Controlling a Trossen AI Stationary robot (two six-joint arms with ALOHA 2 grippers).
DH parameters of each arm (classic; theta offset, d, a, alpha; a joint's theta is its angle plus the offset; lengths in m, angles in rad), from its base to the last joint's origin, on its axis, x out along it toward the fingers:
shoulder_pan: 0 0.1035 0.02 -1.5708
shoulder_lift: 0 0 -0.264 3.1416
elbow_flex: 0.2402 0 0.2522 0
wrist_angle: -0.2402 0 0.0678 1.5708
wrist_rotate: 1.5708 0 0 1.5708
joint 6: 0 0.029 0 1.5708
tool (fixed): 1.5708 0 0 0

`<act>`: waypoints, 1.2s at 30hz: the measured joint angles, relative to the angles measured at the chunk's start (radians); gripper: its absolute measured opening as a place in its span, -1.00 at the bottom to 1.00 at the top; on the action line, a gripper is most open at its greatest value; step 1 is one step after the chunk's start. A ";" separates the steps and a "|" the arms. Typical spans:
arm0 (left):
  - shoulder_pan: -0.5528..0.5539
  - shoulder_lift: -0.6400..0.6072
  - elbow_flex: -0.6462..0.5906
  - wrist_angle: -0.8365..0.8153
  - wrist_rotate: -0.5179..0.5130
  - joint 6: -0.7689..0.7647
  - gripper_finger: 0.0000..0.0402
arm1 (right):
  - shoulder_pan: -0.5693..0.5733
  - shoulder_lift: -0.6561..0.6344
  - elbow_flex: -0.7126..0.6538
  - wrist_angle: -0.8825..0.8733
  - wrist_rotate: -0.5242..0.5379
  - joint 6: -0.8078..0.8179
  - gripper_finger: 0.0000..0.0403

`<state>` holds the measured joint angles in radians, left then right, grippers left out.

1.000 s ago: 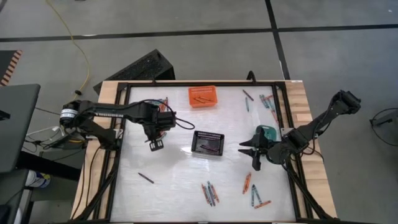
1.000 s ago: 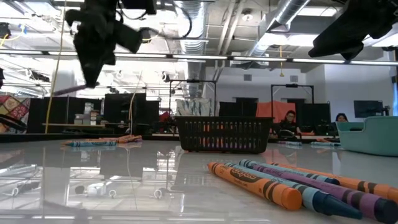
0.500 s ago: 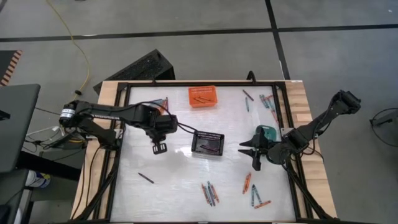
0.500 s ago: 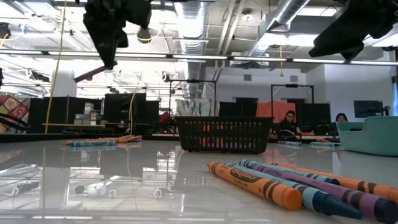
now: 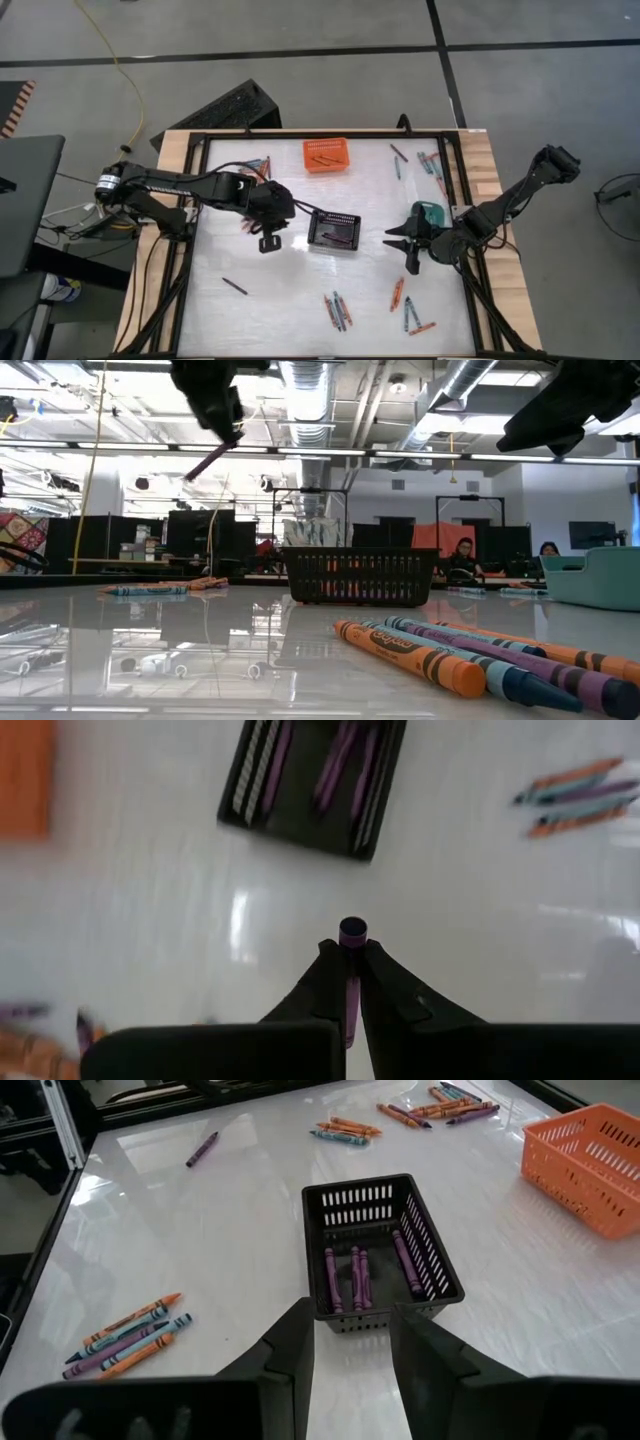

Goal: Sort crayons
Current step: Put the violet crayon into the black bin

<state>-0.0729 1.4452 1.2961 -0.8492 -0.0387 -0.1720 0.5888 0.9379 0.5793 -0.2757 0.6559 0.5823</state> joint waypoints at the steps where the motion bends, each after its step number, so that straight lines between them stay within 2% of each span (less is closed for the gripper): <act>1: 0.000 0.000 0.000 0.024 0.000 0.011 -1.00 | 0.000 0.000 0.000 0.000 0.000 0.000 -0.37; 18: -0.007 0.033 -0.002 0.407 0.071 0.248 -1.00 | 0.000 0.000 0.000 0.000 0.000 -0.016 -0.37; 29: -0.006 0.173 0.000 0.488 0.107 0.338 -1.00 | -0.002 0.000 0.001 -0.005 0.003 -0.023 -0.37; 36: -0.006 0.214 0.000 0.516 0.112 0.368 -1.00 | -0.002 0.000 0.001 -0.006 0.007 -0.027 -0.37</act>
<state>-0.0788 1.6596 1.2961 -0.3328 0.0733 0.1959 0.5865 0.9375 0.5804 -0.2821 0.6632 0.5558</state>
